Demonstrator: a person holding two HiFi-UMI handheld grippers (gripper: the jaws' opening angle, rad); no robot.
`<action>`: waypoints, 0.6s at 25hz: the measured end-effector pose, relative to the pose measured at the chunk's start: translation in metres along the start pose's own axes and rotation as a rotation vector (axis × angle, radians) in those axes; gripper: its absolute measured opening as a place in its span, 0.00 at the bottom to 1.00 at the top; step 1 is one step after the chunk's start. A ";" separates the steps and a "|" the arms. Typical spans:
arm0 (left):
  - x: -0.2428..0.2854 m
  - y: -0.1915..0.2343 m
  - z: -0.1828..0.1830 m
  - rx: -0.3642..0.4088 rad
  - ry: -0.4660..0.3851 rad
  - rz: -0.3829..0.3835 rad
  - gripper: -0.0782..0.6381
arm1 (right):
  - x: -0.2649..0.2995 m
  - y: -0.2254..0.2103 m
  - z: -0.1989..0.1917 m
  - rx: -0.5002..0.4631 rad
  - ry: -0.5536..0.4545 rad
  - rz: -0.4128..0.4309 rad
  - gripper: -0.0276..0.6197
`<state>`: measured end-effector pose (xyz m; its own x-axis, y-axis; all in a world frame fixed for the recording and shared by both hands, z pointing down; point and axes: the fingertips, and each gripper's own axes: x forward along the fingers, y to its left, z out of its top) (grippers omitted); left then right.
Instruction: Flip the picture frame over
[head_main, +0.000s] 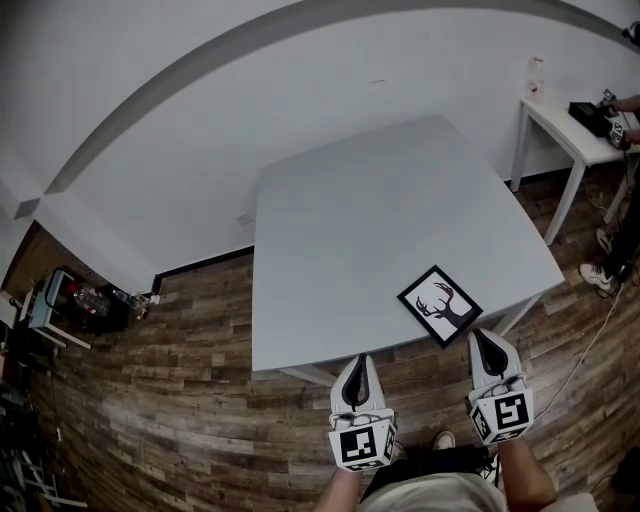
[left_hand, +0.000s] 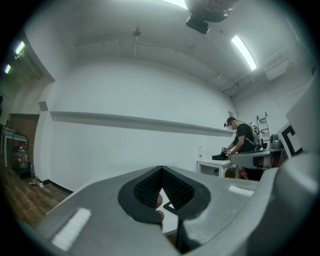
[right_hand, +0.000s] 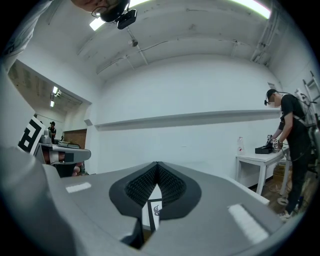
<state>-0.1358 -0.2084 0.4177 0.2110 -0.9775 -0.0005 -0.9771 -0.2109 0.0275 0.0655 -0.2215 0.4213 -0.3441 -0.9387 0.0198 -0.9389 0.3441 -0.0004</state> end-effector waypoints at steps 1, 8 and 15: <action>0.000 0.001 0.000 -0.004 0.000 0.001 0.11 | 0.000 0.000 0.000 0.007 0.001 -0.001 0.08; 0.002 0.006 0.001 -0.015 0.001 0.013 0.11 | 0.002 -0.003 0.000 0.006 0.009 -0.011 0.08; 0.003 0.001 0.007 -0.014 -0.009 0.005 0.11 | 0.001 -0.006 0.000 0.004 0.009 -0.010 0.08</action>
<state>-0.1359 -0.2117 0.4108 0.2060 -0.9785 -0.0093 -0.9776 -0.2062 0.0414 0.0714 -0.2244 0.4217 -0.3344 -0.9420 0.0285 -0.9424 0.3345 -0.0043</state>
